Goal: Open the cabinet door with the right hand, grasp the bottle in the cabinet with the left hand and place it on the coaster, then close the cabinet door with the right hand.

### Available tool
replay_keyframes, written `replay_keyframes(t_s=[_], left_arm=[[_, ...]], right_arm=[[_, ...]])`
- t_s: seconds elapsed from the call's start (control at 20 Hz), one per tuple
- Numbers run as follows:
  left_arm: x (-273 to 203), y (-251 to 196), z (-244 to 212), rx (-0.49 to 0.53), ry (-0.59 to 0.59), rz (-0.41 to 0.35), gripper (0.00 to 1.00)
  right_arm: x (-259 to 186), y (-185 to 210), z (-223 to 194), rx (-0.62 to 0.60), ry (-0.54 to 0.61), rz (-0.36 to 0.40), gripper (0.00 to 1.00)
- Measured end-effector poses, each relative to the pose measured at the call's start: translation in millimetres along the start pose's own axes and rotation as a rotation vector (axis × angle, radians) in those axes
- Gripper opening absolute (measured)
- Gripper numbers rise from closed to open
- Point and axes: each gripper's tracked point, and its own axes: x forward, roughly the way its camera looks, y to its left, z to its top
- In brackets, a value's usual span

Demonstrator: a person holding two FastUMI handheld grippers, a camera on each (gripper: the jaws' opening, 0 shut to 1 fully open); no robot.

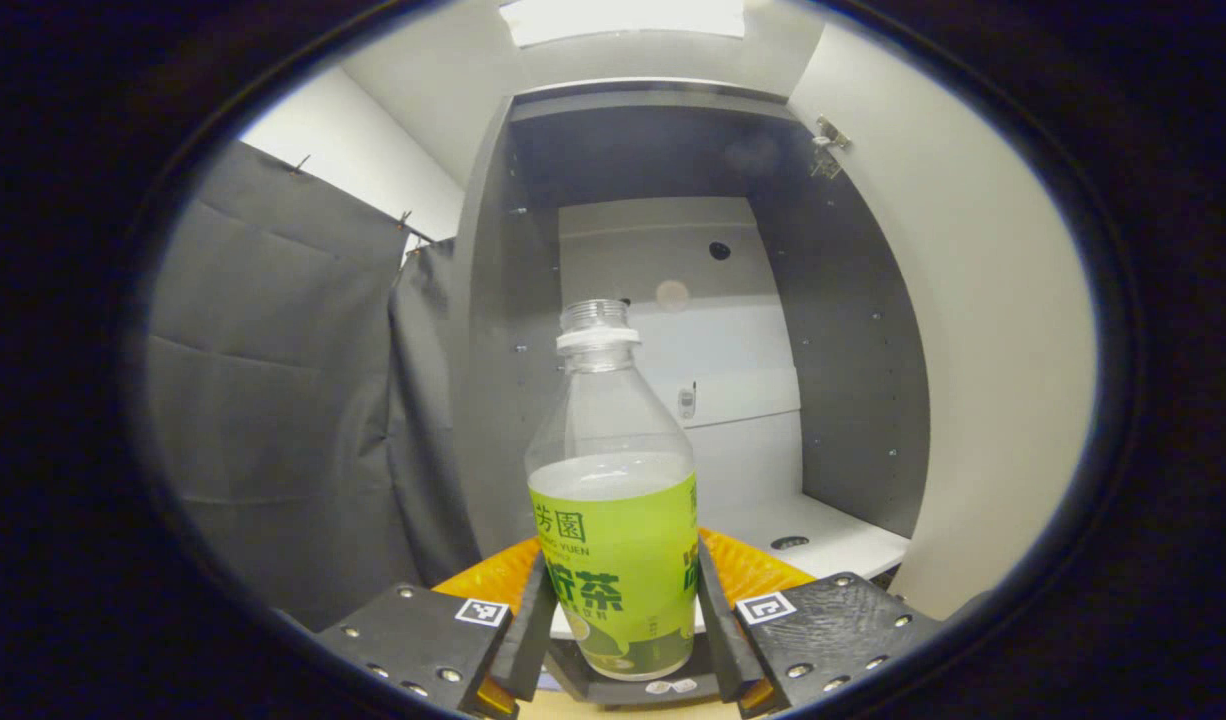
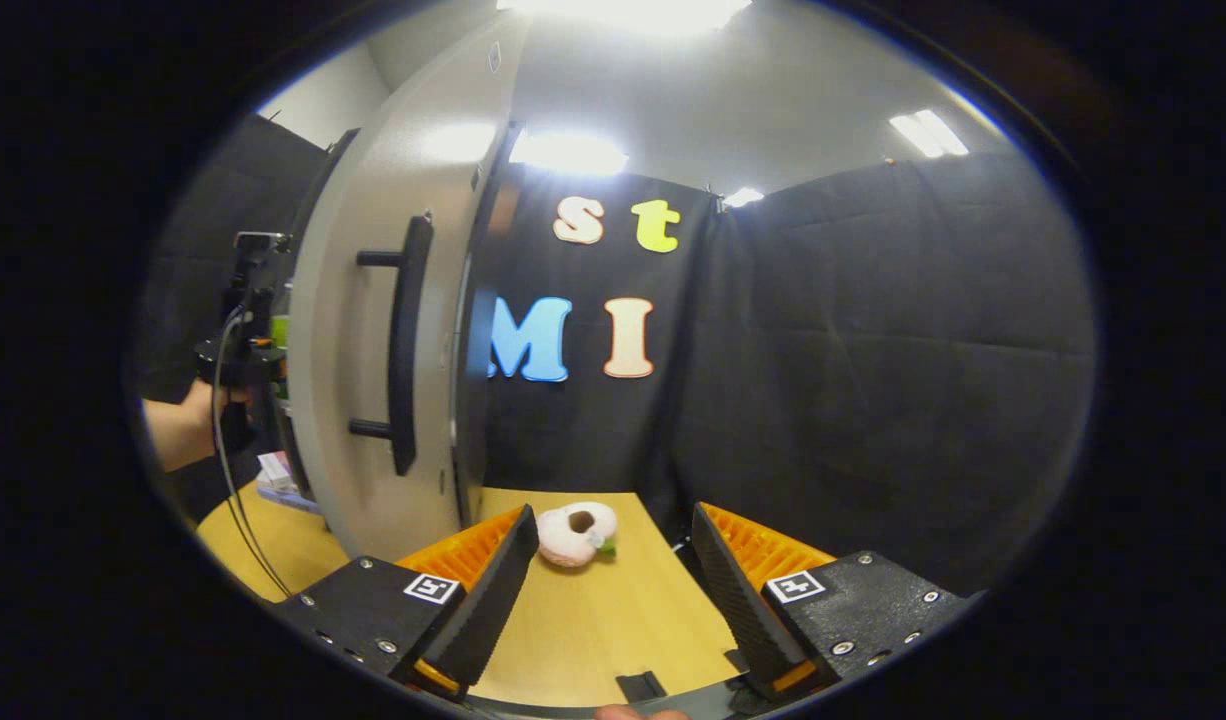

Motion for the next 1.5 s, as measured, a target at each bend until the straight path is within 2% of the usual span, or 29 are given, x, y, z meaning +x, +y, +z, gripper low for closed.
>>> replay_keyframes(t_s=[0.1,0.15,0.2,0.4,0.55,0.6,0.65,0.7,0.75,0.9,1.05,1.1,1.3,1.35,1.5], left_arm=[[-21.8,4.0,7.1,0.002,-0.006,0.023,0.60],[-34.9,4.9,8.5,-0.003,-0.007,0.037,0.60],[-51.4,5.4,5.5,-0.011,-0.002,0.042,0.74],[-111.5,15.2,-9.1,-0.013,-0.004,0.087,0.74],[-152.1,24.7,-30.4,-0.012,-0.007,0.124,0.74],[-165.2,30.8,-36.7,0.004,-0.011,0.138,0.68],[-179.5,37.1,-44.4,0.026,-0.014,0.155,0.74],[-192.8,43.1,-54.7,0.042,-0.012,0.168,0.60],[-205.1,45.3,-67.8,0.054,-0.010,0.174,0.74],[-238.2,47.4,-113.6,0.056,-0.001,0.146,0.74],[-262.8,37.7,-186.0,0.022,0.035,0.103,0.75],[-267.1,33.7,-208.7,0.018,0.045,0.089,0.67],[-284.3,15.7,-299.0,-0.023,0.106,0.054,0.68],[-290.1,13.0,-315.1,-0.022,0.112,0.050,0.67],[-300.4,16.4,-336.3,0.017,0.102,0.062,0.68]], right_arm=[[2.0,-3.6,1.7,0.033,-0.026,0.015,0.95],[4.7,-6.3,-0.3,0.050,-0.033,0.028,0.96],[7.8,-10.3,-6.7,0.056,-0.023,0.029,0.95],[18.7,-5.3,-37.7,0.136,-0.007,0.088,0.97],[33.7,4.3,-76.3,0.178,0.013,0.079,0.95],[38.8,14.4,-88.5,0.192,0.038,0.089,0.95],[44.9,22.8,-96.6,0.200,0.052,0.090,0.95],[50.2,30.2,-101.0,0.199,0.054,0.086,0.95],[55.3,35.7,-103.6,0.198,0.049,0.074,0.95],[62.8,52.7,-118.2,0.190,0.047,0.040,0.95],[56.8,64.4,-143.4,0.217,0.065,0.014,0.95],[53.8,71.4,-157.2,0.200,0.078,0.013,0.95],[41.9,89.6,-216.9,0.104,0.171,0.038,0.95],[39.6,100.3,-229.1,0.085,0.199,0.065,0.95],[41.9,113.4,-246.3,0.024,0.239,0.093,0.96]])
